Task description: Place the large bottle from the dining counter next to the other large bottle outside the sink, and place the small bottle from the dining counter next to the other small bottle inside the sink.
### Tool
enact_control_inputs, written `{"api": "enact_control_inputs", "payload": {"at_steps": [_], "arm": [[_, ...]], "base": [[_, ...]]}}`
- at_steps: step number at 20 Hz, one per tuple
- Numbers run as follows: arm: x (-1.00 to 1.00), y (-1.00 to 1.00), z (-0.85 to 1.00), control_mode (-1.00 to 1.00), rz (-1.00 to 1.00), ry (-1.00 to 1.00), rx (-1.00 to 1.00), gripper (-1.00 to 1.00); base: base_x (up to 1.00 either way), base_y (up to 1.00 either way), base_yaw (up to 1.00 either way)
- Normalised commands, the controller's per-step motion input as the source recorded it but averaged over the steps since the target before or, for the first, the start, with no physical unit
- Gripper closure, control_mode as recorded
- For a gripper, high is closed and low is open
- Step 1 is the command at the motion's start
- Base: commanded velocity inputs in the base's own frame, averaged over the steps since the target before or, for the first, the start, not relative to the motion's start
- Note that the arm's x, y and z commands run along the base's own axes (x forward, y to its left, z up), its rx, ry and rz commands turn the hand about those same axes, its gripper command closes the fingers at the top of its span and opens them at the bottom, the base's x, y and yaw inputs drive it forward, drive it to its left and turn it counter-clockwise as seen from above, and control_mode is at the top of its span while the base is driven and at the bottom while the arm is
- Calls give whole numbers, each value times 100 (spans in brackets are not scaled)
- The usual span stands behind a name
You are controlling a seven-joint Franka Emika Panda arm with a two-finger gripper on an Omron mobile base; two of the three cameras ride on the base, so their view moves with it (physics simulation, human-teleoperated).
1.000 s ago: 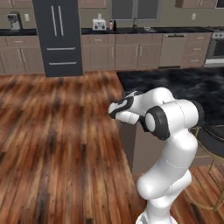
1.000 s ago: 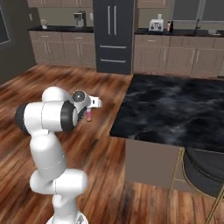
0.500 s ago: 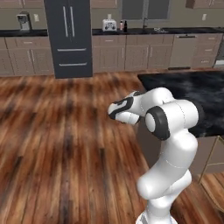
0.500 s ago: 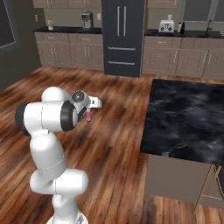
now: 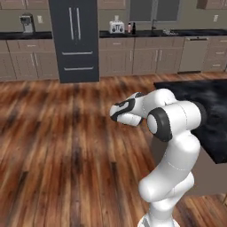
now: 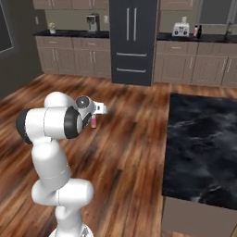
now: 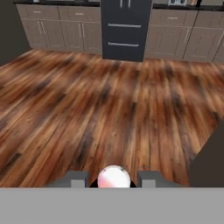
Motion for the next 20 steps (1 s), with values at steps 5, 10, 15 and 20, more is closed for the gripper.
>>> {"api": "enact_control_inputs", "payload": {"at_steps": [5,10,15,20], "arm": [[0,0,0,100,0,0,0,100],[0,0,0,100,0,0,0,100],[0,0,0,100,0,0,0,100],[0,0,0,100,0,0,0,100]], "base": [[75,32,0],[83,26,0],[89,16,0],[88,3,0]]}}
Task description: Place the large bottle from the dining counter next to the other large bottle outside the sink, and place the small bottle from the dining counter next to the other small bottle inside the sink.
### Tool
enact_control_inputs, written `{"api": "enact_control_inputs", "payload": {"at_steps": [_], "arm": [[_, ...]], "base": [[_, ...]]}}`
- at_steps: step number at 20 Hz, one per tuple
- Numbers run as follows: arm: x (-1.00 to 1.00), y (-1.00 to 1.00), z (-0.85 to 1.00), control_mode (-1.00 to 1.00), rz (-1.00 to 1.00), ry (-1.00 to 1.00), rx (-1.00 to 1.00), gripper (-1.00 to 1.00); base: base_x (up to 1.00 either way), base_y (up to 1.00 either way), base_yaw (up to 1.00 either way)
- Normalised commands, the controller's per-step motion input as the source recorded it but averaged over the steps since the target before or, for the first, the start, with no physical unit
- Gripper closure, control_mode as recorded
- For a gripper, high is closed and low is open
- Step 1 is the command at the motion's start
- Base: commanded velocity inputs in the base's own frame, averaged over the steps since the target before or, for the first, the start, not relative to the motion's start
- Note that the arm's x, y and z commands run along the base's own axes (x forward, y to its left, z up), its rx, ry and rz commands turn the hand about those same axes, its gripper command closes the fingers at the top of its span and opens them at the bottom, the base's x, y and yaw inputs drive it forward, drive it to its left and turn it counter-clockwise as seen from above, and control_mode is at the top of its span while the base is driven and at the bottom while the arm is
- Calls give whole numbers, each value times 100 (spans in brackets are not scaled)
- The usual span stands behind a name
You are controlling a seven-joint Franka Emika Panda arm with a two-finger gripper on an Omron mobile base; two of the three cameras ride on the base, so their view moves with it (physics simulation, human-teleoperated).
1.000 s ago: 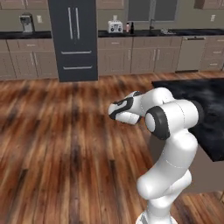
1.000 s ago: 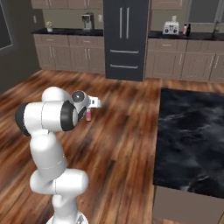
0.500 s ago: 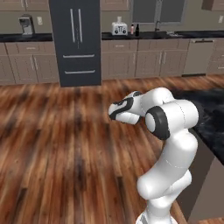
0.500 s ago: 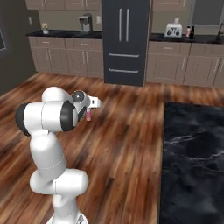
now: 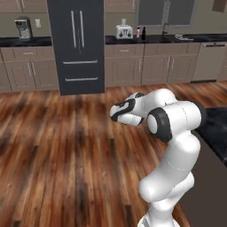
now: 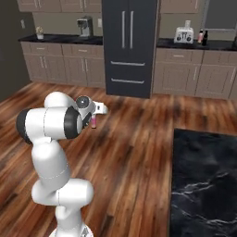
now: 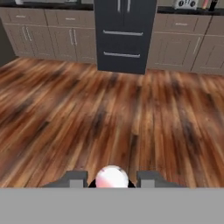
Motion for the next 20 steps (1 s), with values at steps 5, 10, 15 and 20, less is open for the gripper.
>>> {"api": "enact_control_inputs", "payload": {"at_steps": [5,10,15,20], "arm": [[0,0,0,100,0,0,0,100],[0,0,0,100,0,0,0,100],[0,0,0,100,0,0,0,100],[0,0,0,100,0,0,0,100]], "base": [[92,0,0],[98,0,0],[99,0,0],[92,0,0]]}}
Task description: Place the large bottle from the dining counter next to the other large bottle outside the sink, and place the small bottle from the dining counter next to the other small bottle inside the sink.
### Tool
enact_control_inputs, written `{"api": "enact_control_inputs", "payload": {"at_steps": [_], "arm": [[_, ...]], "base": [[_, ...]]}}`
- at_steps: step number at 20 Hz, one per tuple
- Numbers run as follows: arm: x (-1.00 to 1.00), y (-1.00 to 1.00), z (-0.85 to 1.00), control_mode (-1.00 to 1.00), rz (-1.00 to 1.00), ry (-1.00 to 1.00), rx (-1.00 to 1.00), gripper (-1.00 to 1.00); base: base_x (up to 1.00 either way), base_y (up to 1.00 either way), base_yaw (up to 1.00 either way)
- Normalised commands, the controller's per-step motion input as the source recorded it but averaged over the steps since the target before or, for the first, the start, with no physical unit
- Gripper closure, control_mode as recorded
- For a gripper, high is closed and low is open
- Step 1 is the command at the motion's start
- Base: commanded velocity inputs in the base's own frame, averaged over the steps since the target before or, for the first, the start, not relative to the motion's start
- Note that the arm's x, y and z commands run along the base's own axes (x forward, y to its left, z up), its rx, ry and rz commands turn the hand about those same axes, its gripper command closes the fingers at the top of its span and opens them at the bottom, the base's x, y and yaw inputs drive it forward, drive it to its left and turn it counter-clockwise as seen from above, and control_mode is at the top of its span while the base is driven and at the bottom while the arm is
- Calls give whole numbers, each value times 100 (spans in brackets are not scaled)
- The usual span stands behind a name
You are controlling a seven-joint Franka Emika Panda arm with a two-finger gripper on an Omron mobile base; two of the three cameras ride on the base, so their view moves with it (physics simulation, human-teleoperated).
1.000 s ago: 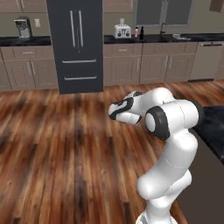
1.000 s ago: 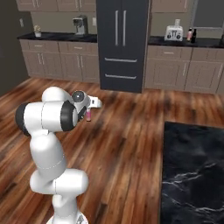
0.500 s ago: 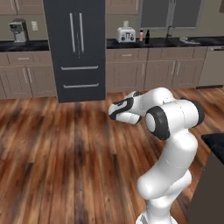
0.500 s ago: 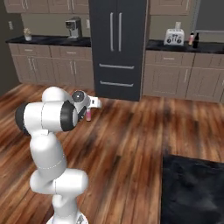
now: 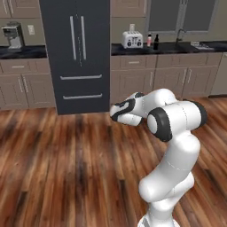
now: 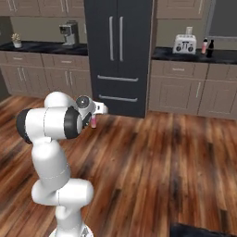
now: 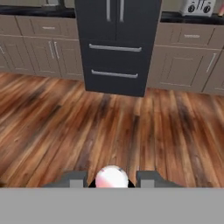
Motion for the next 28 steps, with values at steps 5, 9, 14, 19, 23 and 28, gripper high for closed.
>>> {"api": "enact_control_inputs", "payload": {"at_steps": [5,9,14,19,23,28], "arm": [[0,0,0,100,0,0,0,100],[0,0,0,100,0,0,0,100],[0,0,0,100,0,0,0,100],[0,0,0,100,0,0,0,100],[0,0,0,100,0,0,0,100],[0,0,0,100,0,0,0,100]], "base": [[81,-7,0],[72,-22,0],[62,-42,0],[56,-55,0],[54,-60,0],[58,-60,0]]}}
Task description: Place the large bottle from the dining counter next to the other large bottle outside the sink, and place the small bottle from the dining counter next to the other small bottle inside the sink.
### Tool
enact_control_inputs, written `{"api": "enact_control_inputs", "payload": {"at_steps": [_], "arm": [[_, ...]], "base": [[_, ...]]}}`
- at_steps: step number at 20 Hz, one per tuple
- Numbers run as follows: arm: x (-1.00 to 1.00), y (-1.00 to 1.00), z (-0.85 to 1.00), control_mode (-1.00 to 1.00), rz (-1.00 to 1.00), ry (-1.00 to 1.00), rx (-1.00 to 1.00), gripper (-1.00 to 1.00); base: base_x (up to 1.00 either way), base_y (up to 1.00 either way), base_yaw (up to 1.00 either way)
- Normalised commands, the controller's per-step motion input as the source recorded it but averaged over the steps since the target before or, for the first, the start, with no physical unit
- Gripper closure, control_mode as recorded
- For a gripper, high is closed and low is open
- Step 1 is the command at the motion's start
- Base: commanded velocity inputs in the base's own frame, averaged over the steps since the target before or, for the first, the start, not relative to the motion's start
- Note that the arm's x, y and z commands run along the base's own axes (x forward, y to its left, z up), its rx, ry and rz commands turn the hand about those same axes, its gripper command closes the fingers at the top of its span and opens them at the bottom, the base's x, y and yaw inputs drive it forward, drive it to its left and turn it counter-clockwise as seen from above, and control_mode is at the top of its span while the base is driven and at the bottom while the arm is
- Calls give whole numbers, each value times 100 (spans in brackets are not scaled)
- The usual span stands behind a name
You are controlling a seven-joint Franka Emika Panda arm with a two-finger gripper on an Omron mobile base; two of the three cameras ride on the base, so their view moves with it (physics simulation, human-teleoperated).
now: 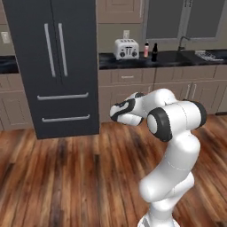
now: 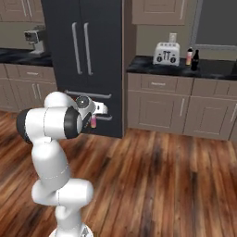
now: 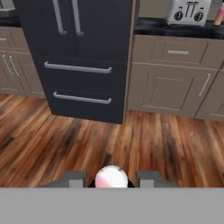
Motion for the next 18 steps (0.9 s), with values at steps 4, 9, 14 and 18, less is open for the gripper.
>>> {"api": "enact_control_inputs", "payload": {"at_steps": [4,9,14,18], "arm": [[0,0,0,100,0,0,0,100],[0,0,0,100,0,0,0,100],[0,0,0,100,0,0,0,100],[0,0,0,100,0,0,0,100]], "base": [[59,-60,0],[61,-61,0],[60,-63,0],[61,-65,0]]}}
